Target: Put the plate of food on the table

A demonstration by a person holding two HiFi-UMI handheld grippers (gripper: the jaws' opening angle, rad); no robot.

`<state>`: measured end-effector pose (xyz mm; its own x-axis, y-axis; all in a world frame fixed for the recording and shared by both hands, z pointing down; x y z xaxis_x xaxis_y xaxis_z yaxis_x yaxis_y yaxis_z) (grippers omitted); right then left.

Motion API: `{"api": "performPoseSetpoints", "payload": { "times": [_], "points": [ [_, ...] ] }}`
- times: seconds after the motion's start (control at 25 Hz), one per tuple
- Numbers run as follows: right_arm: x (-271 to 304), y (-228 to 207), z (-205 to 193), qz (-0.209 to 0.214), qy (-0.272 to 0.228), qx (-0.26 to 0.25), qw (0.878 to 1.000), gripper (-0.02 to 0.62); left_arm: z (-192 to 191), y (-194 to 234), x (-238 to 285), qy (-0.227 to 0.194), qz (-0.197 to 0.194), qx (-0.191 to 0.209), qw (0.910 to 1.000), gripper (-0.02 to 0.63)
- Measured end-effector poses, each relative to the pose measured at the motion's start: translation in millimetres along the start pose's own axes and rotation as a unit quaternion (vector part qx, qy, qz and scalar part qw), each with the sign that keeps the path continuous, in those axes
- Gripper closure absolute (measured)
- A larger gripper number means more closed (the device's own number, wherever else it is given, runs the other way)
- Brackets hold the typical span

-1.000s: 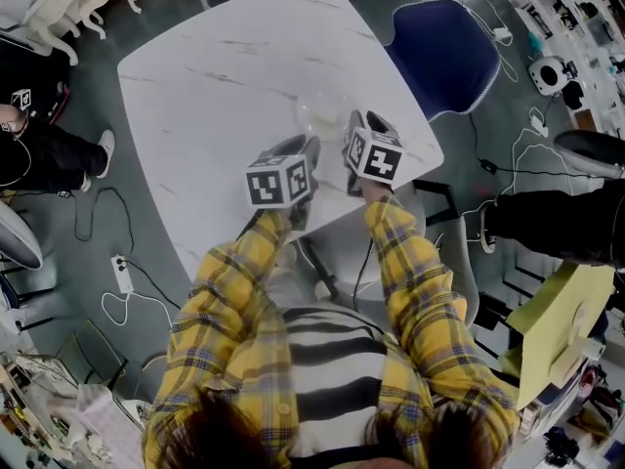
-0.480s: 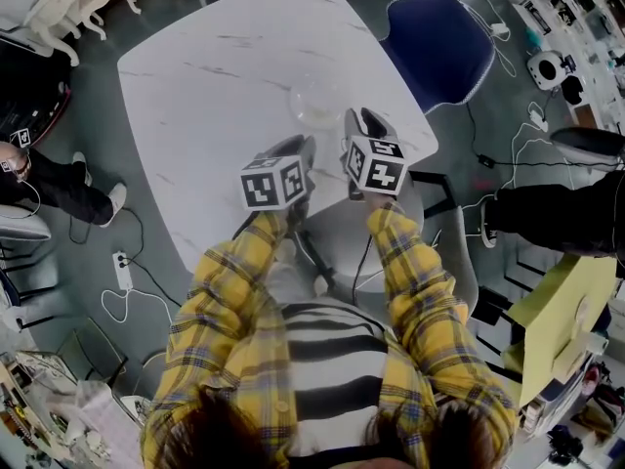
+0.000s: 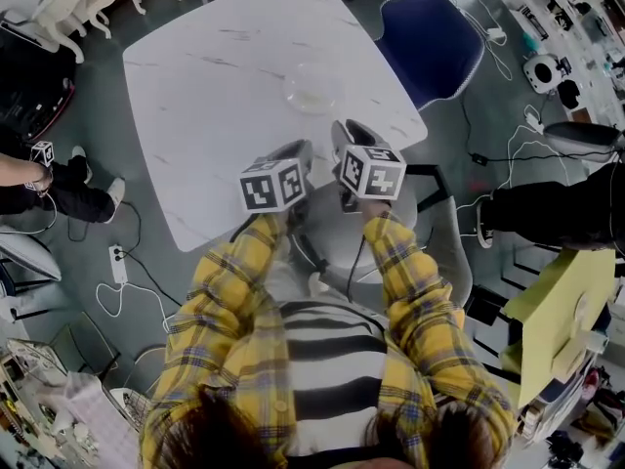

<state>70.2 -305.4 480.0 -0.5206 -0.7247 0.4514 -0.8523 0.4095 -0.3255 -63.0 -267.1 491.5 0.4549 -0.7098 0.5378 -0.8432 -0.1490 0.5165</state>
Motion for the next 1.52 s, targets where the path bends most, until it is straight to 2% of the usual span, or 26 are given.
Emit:
{"api": "performPoseSetpoints", "payload": {
  "times": [0.24, 0.68, 1.08, 1.28, 1.52],
  "points": [
    [-31, 9, -16, 0.020, 0.007, 0.024, 0.999, 0.492, -17, -14, -20, -0.011, 0.002, -0.004, 0.9999, 0.596],
    [-86, 22, -44, 0.040, 0.003, 0.054, 0.998, 0.540, -46, -38, -55, -0.033, -0.001, 0.002, 0.9994, 0.609],
    [-130, 47, -61, 0.070, -0.011, 0.035, 0.997, 0.590, -72, -61, -88, -0.058, -0.008, 0.013, 0.9982, 0.610],
    [-149, 53, -78, 0.085, -0.002, 0.047, 0.995, 0.595, -90, -66, -102, -0.062, -0.004, 0.006, 0.9980, 0.611],
    [-171, 52, -102, 0.084, 0.007, 0.061, 0.995, 0.595, -112, -70, -116, -0.064, 0.002, 0.003, 0.9979, 0.611]
  ]
}}
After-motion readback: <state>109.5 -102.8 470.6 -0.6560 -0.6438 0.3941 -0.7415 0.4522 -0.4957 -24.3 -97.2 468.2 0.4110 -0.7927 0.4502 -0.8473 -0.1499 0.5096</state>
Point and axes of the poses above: the fingertips, and each gripper's own axes: x forward along the fingers, y to its left, z out of its top, the point moved 7 cm from there along -x, backward along the fingers, and after that the axes turned 8 degrees about z, right-handed, at the moved point
